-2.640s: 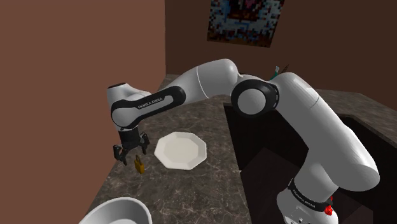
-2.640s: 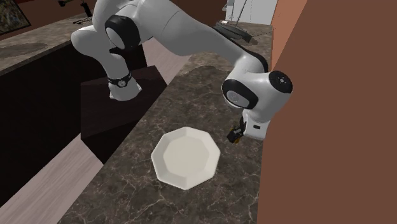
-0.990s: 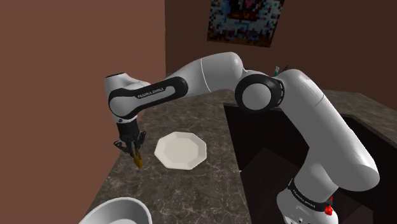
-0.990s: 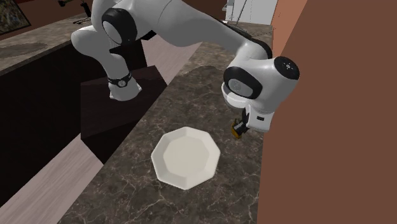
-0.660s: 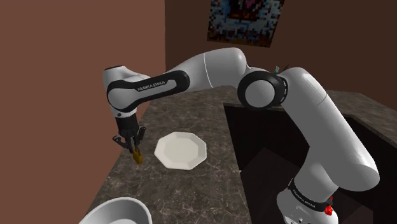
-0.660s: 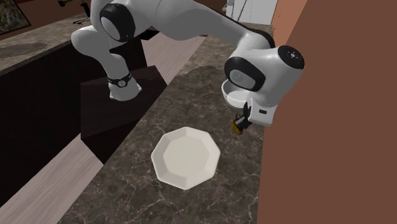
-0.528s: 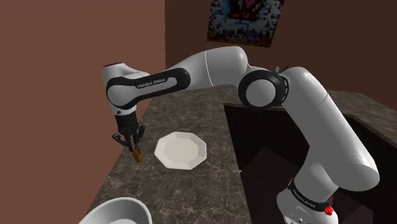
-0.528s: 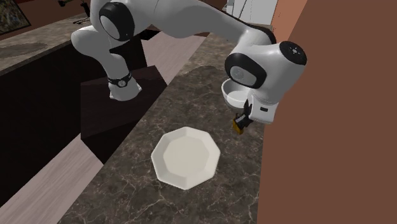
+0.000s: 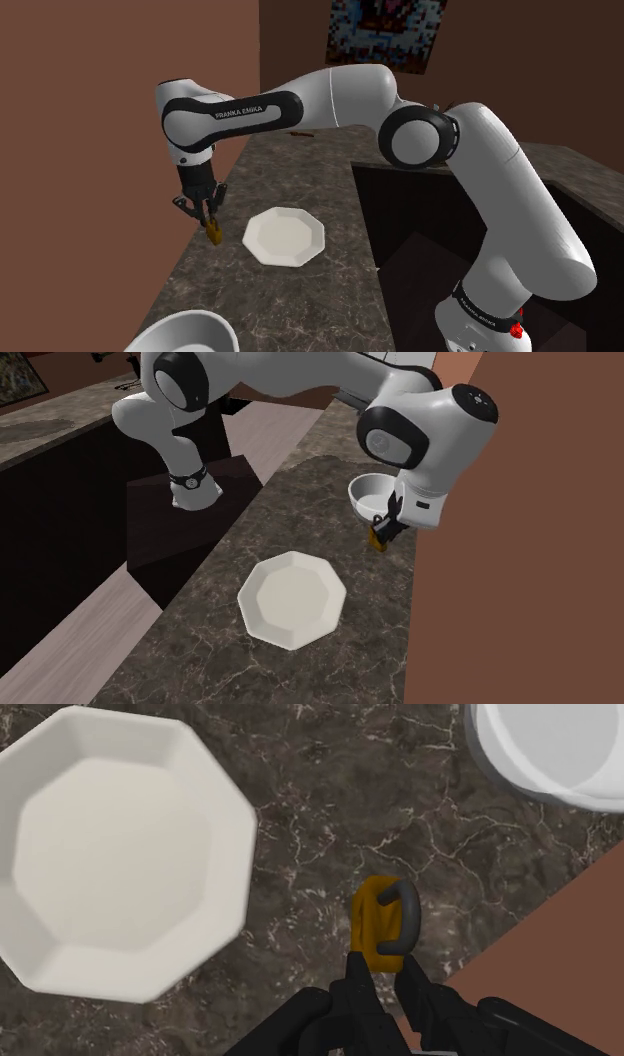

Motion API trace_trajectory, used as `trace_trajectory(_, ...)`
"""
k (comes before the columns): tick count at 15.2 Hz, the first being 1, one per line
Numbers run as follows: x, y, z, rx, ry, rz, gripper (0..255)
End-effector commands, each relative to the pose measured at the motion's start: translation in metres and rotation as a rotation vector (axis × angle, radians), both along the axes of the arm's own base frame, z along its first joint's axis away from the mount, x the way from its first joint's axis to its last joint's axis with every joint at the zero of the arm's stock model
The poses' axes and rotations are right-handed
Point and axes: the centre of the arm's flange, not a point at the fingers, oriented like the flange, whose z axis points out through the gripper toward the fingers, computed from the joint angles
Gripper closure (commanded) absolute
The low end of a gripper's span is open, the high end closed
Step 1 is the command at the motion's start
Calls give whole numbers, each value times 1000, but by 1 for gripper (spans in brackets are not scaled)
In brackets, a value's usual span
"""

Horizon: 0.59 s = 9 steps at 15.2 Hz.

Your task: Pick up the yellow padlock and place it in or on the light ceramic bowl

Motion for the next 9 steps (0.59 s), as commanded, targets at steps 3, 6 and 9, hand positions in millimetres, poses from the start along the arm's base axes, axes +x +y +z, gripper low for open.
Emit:
trace_trajectory(3, 0, 0, 22, 0, 0, 0, 255)
trace_trajectory(6, 0, 0, 33, 0, 0, 0, 255)
trace_trajectory(9, -29, 26, 33, 0, 0, 0, 255)
